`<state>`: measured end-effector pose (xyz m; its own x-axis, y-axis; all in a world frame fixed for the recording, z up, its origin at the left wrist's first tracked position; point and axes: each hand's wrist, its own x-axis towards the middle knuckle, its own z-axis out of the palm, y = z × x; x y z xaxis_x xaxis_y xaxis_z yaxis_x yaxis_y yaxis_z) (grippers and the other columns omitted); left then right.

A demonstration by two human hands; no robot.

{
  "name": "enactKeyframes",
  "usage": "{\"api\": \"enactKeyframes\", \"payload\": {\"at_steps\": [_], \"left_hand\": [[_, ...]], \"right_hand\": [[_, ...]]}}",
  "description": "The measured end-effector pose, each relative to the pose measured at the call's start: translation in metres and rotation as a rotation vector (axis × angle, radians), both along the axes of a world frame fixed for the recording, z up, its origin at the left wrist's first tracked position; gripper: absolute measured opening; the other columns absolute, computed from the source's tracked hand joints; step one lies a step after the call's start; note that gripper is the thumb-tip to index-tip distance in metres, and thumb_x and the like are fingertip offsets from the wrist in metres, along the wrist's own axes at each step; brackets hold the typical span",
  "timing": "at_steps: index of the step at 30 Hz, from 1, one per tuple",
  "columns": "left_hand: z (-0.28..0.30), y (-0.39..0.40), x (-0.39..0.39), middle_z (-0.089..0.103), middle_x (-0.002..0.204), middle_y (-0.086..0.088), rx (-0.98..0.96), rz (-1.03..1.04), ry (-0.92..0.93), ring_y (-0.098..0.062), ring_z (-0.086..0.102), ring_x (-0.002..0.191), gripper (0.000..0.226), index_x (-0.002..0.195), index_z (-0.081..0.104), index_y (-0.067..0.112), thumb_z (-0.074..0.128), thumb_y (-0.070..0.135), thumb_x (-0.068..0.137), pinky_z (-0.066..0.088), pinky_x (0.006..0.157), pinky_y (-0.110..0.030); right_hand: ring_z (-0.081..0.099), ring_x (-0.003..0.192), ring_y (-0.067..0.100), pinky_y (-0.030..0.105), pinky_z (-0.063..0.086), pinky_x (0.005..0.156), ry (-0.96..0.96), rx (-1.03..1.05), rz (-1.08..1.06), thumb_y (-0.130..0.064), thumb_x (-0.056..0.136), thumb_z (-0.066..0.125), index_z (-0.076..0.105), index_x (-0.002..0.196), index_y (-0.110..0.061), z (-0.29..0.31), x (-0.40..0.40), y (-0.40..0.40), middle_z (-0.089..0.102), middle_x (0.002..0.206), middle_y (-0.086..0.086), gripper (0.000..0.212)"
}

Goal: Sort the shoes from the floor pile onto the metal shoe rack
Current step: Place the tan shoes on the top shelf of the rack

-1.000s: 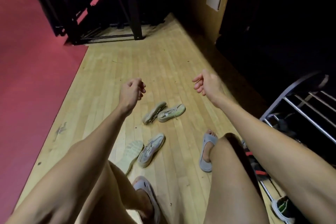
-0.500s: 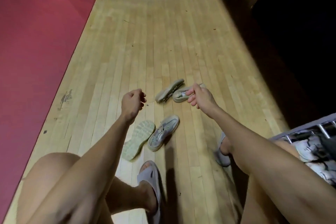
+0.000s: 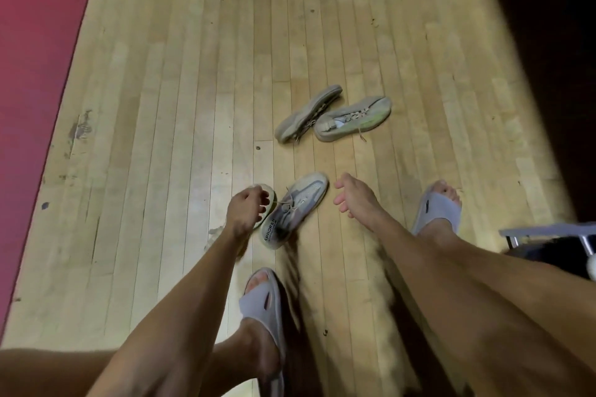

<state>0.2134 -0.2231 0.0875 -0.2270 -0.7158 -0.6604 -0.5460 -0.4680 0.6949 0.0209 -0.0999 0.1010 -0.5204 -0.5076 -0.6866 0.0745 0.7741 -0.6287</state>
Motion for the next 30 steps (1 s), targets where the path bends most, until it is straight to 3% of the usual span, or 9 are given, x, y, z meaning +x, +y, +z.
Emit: {"api": "enactKeyframes", "payload": {"at_steps": [5, 10, 15, 18, 21, 23, 25, 27, 30], "left_hand": [[-0.058, 0.008, 0.005, 0.069, 0.106, -0.013, 0.038, -0.021, -0.117, -0.031, 0.063, 0.103, 0.041, 0.102, 0.07, 0.009, 0.04, 0.037, 0.096, 0.05, 0.096, -0.044], [-0.091, 0.014, 0.001, 0.068, 0.098, -0.016, -0.01, -0.085, -0.22, -0.032, 0.06, 0.092, 0.044, 0.094, 0.071, -0.001, 0.041, 0.031, 0.098, 0.043, 0.075, -0.036], [-0.108, 0.012, 0.006, 0.068, 0.095, -0.007, -0.117, -0.231, -0.281, -0.027, 0.06, 0.091, 0.045, 0.095, 0.072, 0.008, 0.038, 0.037, 0.098, 0.049, 0.084, -0.04], [-0.12, 0.014, 0.011, 0.07, 0.095, -0.007, -0.17, -0.389, -0.249, -0.025, 0.062, 0.091, 0.041, 0.096, 0.07, 0.01, 0.036, 0.034, 0.096, 0.049, 0.084, -0.038], [-0.14, 0.018, 0.015, 0.064, 0.115, -0.004, -0.105, -0.513, -0.326, -0.024, 0.059, 0.109, 0.05, 0.119, 0.066, 0.024, 0.031, 0.051, 0.095, 0.045, 0.098, -0.04], [-0.142, 0.024, 0.008, 0.065, 0.114, -0.008, -0.039, -0.575, -0.326, -0.026, 0.059, 0.106, 0.053, 0.116, 0.068, 0.019, 0.031, 0.053, 0.097, 0.045, 0.096, -0.038], [-0.139, 0.036, 0.001, 0.067, 0.109, -0.007, -0.02, -0.523, -0.267, -0.021, 0.061, 0.101, 0.052, 0.113, 0.069, 0.012, 0.033, 0.047, 0.1, 0.044, 0.089, -0.029], [-0.127, 0.047, -0.005, 0.069, 0.106, -0.002, 0.134, -0.308, -0.161, -0.01, 0.061, 0.095, 0.048, 0.11, 0.069, 0.011, 0.033, 0.042, 0.103, 0.043, 0.085, -0.016], [-0.129, 0.059, -0.011, 0.07, 0.104, 0.006, 0.394, -0.104, -0.044, -0.009, 0.062, 0.1, 0.053, 0.107, 0.068, 0.025, 0.022, 0.051, 0.103, 0.042, 0.101, -0.032]], "right_hand": [[0.061, 0.077, 0.021, 0.041, 0.049, 0.078, -0.071, 0.09, -0.025, -0.054, 0.096, 0.023, 0.058, 0.104, -0.023, -0.061, 0.019, 0.007, 0.067, 0.088, 0.001, 0.048], [0.061, 0.076, 0.021, 0.032, 0.048, 0.065, -0.222, 0.164, -0.092, -0.045, 0.1, 0.026, 0.057, 0.112, -0.018, -0.105, 0.03, 0.016, 0.066, 0.094, 0.006, 0.043], [0.058, 0.072, 0.021, 0.027, 0.042, 0.054, -0.381, 0.181, -0.225, -0.043, 0.103, 0.025, 0.054, 0.125, -0.007, -0.138, 0.04, 0.016, 0.065, 0.094, 0.01, 0.051], [0.061, 0.087, 0.03, 0.027, 0.042, 0.057, -0.472, 0.196, -0.263, -0.046, 0.103, 0.023, 0.052, 0.13, -0.006, -0.149, 0.053, 0.014, 0.063, 0.111, 0.018, 0.056], [0.059, 0.113, 0.041, 0.029, 0.046, 0.064, -0.501, 0.205, -0.25, -0.05, 0.103, 0.021, 0.051, 0.132, -0.008, -0.153, 0.064, 0.009, 0.059, 0.126, 0.02, 0.059], [0.06, 0.111, 0.037, 0.031, 0.048, 0.067, -0.499, 0.205, -0.243, -0.054, 0.101, 0.021, 0.055, 0.131, -0.013, -0.155, 0.069, 0.006, 0.06, 0.128, 0.019, 0.061], [0.061, 0.104, 0.028, 0.029, 0.047, 0.063, -0.491, 0.196, -0.248, -0.059, 0.098, 0.021, 0.056, 0.129, -0.021, -0.152, 0.07, 0.006, 0.061, 0.129, 0.012, 0.06], [0.058, 0.106, 0.024, 0.028, 0.046, 0.063, -0.499, 0.194, -0.287, -0.059, 0.098, 0.02, 0.053, 0.133, -0.02, -0.151, 0.065, 0.008, 0.057, 0.134, 0.008, 0.061], [0.056, 0.121, 0.026, 0.033, 0.05, 0.08, -0.502, 0.193, -0.327, -0.064, 0.095, 0.021, 0.047, 0.141, -0.019, -0.15, 0.059, 0.016, 0.054, 0.14, 0.005, 0.069]]}}
